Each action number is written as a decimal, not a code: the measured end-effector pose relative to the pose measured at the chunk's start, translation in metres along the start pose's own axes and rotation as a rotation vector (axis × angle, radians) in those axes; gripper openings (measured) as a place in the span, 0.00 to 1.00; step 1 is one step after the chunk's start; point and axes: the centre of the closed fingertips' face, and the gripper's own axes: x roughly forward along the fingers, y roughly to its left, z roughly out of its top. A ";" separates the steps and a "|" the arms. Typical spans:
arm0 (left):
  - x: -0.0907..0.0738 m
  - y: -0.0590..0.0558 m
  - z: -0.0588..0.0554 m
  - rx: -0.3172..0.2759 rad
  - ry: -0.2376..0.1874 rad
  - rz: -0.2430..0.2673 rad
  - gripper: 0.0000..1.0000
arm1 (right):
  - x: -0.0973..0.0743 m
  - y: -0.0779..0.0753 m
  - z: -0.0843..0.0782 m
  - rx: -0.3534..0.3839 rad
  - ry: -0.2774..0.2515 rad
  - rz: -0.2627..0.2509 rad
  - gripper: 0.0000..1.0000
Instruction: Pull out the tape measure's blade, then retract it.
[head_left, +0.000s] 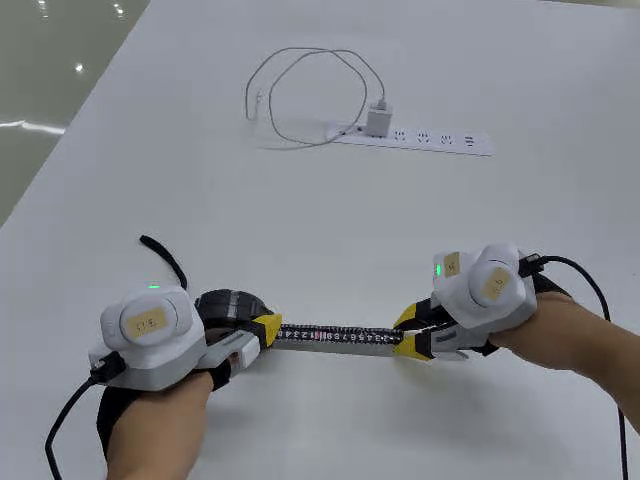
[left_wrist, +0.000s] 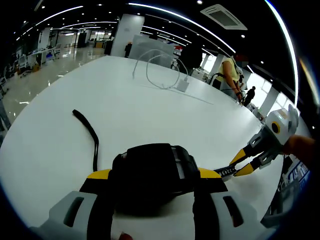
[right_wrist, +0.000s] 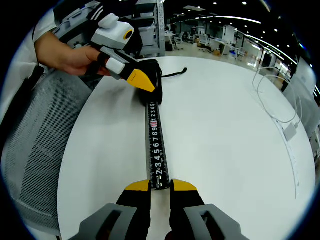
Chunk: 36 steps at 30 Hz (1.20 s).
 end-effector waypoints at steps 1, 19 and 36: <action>0.000 0.000 0.000 -0.001 0.000 0.000 0.60 | 0.001 0.000 0.001 -0.001 -0.001 0.001 0.10; 0.000 0.000 0.000 -0.005 0.001 -0.005 0.60 | 0.009 0.001 0.013 -0.005 -0.018 0.009 0.10; -0.001 0.000 0.000 -0.014 0.004 -0.014 0.60 | 0.020 0.002 0.028 -0.011 -0.035 0.018 0.10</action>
